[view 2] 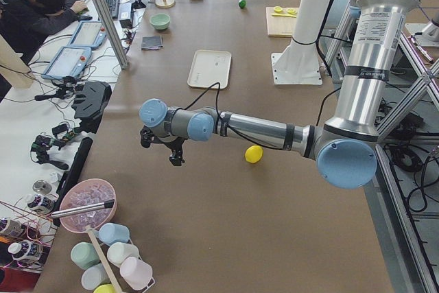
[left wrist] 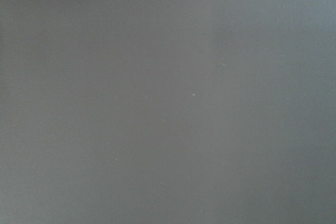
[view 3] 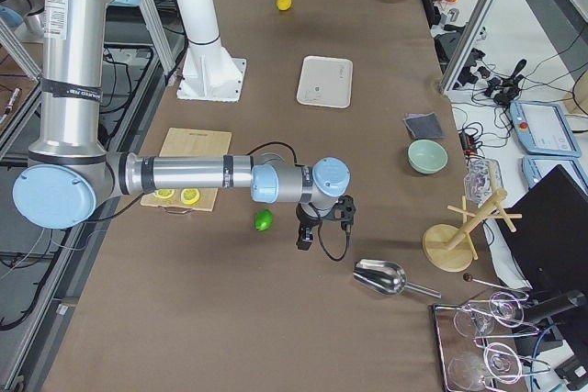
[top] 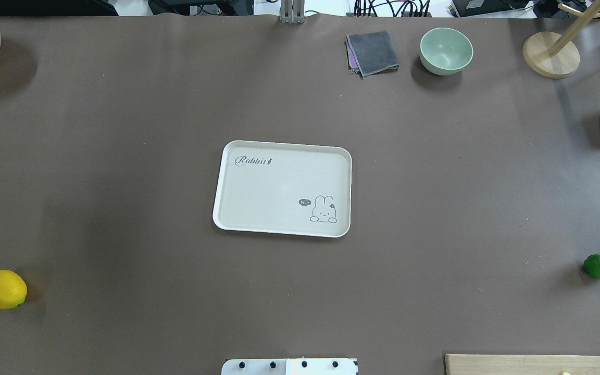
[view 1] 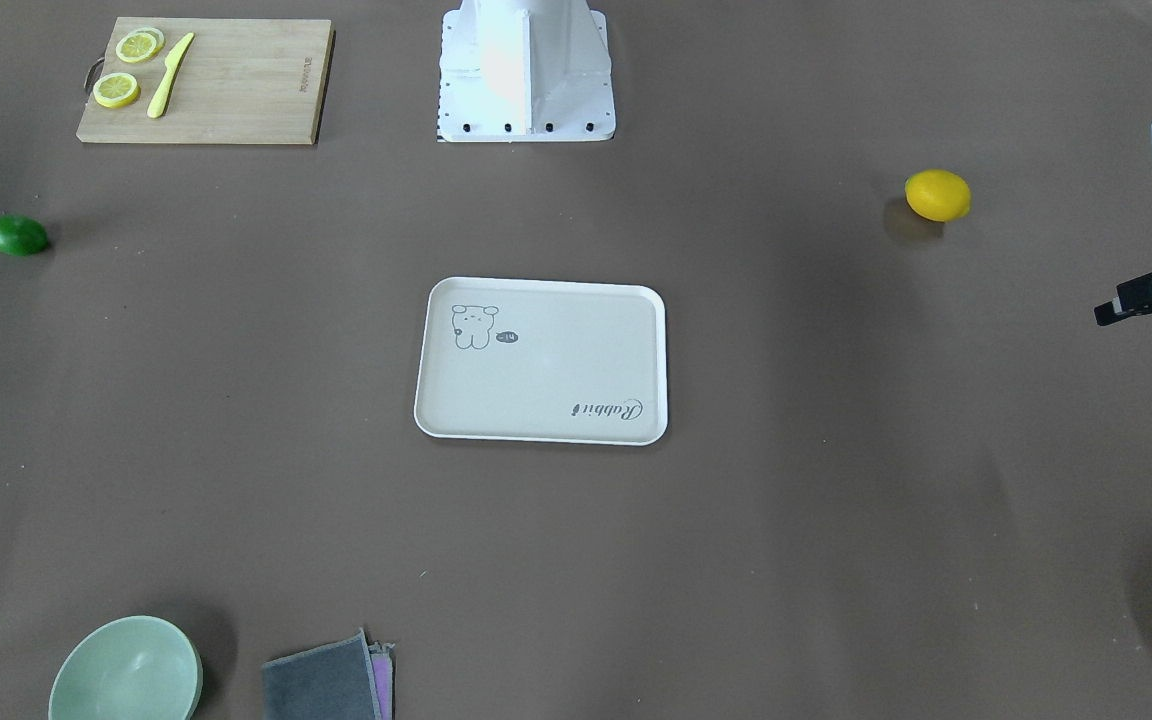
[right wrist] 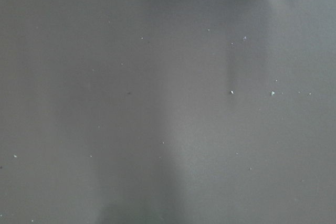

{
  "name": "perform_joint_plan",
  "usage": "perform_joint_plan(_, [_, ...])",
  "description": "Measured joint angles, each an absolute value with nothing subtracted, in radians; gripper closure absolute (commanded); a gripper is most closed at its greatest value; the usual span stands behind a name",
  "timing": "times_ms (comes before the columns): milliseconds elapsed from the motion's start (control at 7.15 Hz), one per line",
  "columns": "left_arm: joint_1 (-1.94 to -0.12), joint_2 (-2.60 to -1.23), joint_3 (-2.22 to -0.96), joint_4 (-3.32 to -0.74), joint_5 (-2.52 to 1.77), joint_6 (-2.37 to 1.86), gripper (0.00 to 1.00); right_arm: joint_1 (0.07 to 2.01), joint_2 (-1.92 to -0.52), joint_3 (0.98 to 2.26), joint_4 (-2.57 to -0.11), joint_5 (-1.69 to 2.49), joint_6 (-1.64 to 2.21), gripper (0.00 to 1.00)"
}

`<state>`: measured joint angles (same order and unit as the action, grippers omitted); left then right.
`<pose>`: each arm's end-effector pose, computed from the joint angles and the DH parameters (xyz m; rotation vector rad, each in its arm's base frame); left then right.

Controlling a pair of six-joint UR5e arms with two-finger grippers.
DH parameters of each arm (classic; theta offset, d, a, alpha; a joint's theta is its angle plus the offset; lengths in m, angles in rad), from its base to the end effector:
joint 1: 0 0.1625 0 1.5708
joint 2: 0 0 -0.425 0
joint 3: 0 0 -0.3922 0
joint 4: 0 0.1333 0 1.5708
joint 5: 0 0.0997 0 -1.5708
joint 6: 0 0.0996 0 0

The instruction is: Place all lemons on tray

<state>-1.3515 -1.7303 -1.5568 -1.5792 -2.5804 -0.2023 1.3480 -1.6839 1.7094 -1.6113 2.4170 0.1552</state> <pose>0.0745 -0.5594 0.5623 -0.0733 1.0148 0.0932 -0.0406 -0.4448 0.6423 -0.1729 -0.8286 -0.0572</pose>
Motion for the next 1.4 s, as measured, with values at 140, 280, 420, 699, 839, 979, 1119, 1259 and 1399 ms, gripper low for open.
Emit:
perform_joint_plan(140, [-1.350,-1.717,-1.559,-1.592,-2.584,-0.208,0.02,1.343,-1.675,1.710,-1.611,2.420,0.156,0.00])
perform_joint_plan(280, [-1.346,-1.685,-1.560,-1.597,-2.585,-0.212,0.02,1.332,-1.669,1.715,-1.612,2.428,0.159,0.00])
perform_joint_plan(420, [-1.342,-1.652,-1.560,-1.599,-2.588,-0.245,0.02,1.318,-1.664,1.725,-1.612,2.439,0.173,0.00])
perform_joint_plan(699, [-1.323,-1.580,-1.565,-1.613,-2.595,-0.388,0.03,1.288,-1.644,1.741,-1.612,2.448,0.226,0.00])
perform_joint_plan(839, [-1.314,-1.546,-1.566,-1.617,-2.606,-0.451,0.04,1.282,-1.639,1.745,-1.611,2.450,0.235,0.00])
perform_joint_plan(979, [-1.302,-1.513,-1.569,-1.619,-2.645,-0.513,0.04,1.278,-1.637,1.749,-1.611,2.452,0.238,0.00])
perform_joint_plan(1119, [-1.280,-1.476,-1.574,-1.628,-2.696,-0.561,0.04,1.276,-1.639,1.754,-1.612,2.454,0.239,0.00])
perform_joint_plan(1259, [-1.250,-1.448,-1.590,-1.644,-2.725,-0.591,0.04,1.275,-1.644,1.760,-1.612,2.456,0.239,0.00])
perform_joint_plan(1399, [-1.206,-1.436,-1.625,-1.653,-2.729,-0.623,0.04,1.275,-1.646,1.763,-1.612,2.457,0.239,0.00])
